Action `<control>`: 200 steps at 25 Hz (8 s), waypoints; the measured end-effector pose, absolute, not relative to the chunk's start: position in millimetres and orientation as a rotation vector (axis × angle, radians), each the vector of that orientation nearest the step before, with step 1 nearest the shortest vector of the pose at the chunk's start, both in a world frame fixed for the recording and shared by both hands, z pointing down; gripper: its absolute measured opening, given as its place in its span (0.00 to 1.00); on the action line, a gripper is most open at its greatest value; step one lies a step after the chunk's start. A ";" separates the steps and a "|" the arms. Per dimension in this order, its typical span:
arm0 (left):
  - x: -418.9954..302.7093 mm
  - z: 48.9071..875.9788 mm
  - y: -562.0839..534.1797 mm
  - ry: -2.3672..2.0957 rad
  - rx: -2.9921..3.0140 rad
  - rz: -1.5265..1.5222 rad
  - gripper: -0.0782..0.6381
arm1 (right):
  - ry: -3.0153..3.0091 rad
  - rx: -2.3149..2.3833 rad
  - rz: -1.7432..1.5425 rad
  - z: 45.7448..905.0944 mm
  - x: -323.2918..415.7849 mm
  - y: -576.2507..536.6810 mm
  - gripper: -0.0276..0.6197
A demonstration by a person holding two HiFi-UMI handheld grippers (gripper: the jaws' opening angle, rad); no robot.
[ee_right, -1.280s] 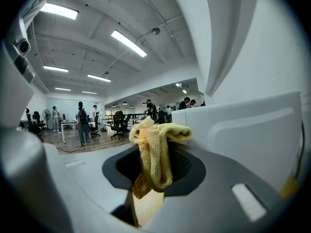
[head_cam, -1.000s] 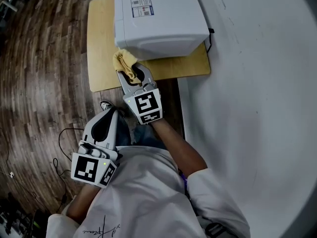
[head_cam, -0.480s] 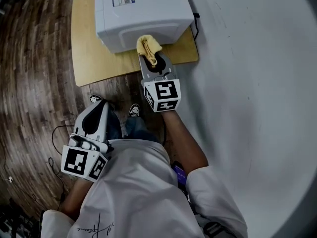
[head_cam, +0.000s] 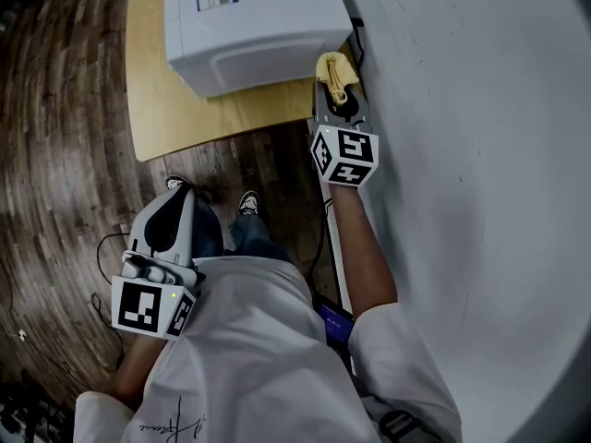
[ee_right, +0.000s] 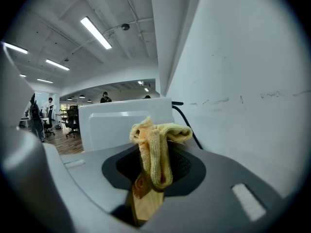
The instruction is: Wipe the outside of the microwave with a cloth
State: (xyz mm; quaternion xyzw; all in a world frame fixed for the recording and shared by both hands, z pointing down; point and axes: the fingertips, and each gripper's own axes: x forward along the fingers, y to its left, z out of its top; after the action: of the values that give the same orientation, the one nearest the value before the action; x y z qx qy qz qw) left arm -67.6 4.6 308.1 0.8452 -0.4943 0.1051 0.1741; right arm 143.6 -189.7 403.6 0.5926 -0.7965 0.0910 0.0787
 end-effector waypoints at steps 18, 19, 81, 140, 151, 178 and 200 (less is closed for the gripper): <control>-83.3 308.2 1.8 -1.471 2.408 0.350 0.10 | -2.308 1.816 0.223 420.9 155.1 -225.3 0.22; -84.1 308.8 1.2 -1.469 2.405 0.348 0.10 | -2.309 1.816 0.226 421.0 154.1 -224.7 0.22; -104.4 319.1 1.9 -1.518 2.331 0.392 0.10 | -2.632 1.530 0.357 436.5 -23.2 -176.9 0.22; -98.4 314.8 5.6 -1.577 2.322 0.400 0.10 | -2.288 1.902 0.335 466.4 153.3 -216.4 0.22; -107.2 313.0 7.1 -1.585 2.331 0.425 0.10 | -2.338 1.893 0.371 470.2 138.0 -216.9 0.22; -107.6 323.7 -3.1 -1.558 2.312 0.430 0.10 | -2.478 1.683 0.398 478.7 77.8 -202.7 0.22; -117.2 329.6 -5.3 -1.560 2.283 0.441 0.10 | -2.588 1.453 0.430 489.5 7.1 -183.9 0.22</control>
State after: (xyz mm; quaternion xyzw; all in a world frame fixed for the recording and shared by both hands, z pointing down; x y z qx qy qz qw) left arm -117.2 -5.3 329.6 0.8035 -0.5491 0.1551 0.1698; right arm 7.1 -183.9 489.5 0.4832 -0.8608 0.1431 0.0712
